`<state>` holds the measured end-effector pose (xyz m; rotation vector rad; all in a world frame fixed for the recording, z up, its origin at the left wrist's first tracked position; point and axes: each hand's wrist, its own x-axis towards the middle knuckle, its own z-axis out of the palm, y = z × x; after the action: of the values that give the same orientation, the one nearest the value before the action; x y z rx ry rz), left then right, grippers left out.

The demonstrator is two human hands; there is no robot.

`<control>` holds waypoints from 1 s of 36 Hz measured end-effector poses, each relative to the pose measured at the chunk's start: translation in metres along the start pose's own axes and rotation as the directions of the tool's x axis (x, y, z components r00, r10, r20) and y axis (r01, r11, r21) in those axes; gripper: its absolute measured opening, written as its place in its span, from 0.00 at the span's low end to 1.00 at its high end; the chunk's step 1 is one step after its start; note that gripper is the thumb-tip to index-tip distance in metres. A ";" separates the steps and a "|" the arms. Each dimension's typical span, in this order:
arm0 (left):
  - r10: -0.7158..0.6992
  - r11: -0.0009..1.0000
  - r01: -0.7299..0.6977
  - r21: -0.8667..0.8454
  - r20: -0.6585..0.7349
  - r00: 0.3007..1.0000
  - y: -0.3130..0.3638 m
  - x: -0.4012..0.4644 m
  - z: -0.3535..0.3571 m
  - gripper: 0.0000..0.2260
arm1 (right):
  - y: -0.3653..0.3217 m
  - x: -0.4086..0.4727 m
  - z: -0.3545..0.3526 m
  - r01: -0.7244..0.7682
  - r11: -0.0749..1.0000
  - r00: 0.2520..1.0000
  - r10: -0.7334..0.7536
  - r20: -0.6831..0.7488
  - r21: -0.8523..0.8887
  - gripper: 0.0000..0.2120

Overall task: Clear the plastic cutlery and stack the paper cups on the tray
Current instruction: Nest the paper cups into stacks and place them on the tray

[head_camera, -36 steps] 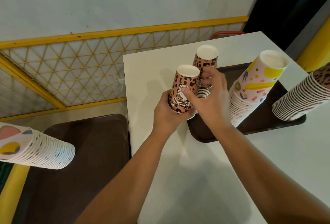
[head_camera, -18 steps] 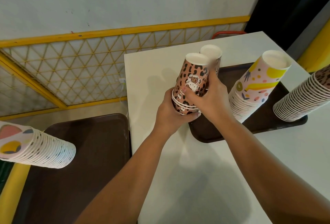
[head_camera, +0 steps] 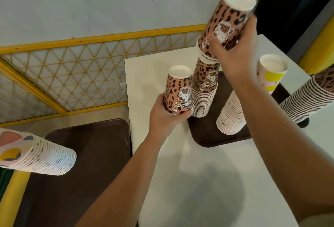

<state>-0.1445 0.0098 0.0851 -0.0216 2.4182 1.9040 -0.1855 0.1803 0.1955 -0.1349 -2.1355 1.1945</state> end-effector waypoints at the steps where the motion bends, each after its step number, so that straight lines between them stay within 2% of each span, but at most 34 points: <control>1: 0.016 1.000 -0.016 -0.008 -0.023 1.000 0.005 0.002 -0.002 0.35 | 0.006 -0.002 0.002 -0.026 1.000 0.999 0.026 0.032 -0.015 0.36; 4: 0.083 0.995 -0.088 -0.044 -0.089 0.993 0.025 0.011 -0.009 0.36 | 0.021 -0.012 0.006 -0.082 0.994 0.982 0.093 0.162 -0.073 0.39; 7: 0.157 0.979 -0.171 -0.108 -0.132 0.979 0.051 0.022 -0.014 0.36 | 0.025 -0.021 0.007 -0.113 0.992 0.957 0.125 0.261 -0.060 0.41; 10: 0.247 0.956 -0.268 -0.119 -0.167 0.955 0.080 0.035 -0.014 0.37 | 0.013 -0.022 0.003 -0.083 0.997 0.976 0.082 0.202 -0.004 0.38; 14: 0.312 0.942 -0.325 -0.085 -0.138 0.940 0.116 0.048 -0.002 0.33 | -0.006 -0.013 -0.006 0.038 0.994 0.990 -0.051 0.129 0.101 0.34; 21: 0.309 0.950 -0.310 -0.037 -0.015 0.951 0.139 0.069 0.031 0.34 | -0.018 0.009 -0.011 0.047 0.989 0.988 -0.066 0.136 0.137 0.37; 27: 0.212 0.977 -0.210 -0.035 0.078 0.974 0.109 0.072 0.050 0.40 | 0.003 0.011 -0.002 -0.017 0.989 0.992 -0.001 0.124 0.146 0.37; 33: 0.159 0.987 -0.160 0.007 0.102 0.982 0.074 0.070 0.062 0.38 | 0.024 -0.001 0.010 -0.130 0.981 0.979 0.105 0.173 0.144 0.40; 36: 0.165 0.984 -0.169 0.054 0.067 0.984 0.061 0.067 0.067 0.33 | 0.031 -0.010 0.014 -0.184 0.974 0.967 0.154 0.205 0.136 0.41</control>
<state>-0.2117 0.0909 0.1246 0.2483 2.5054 1.8641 -0.1934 0.1841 0.1608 -0.1398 -2.2218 1.5227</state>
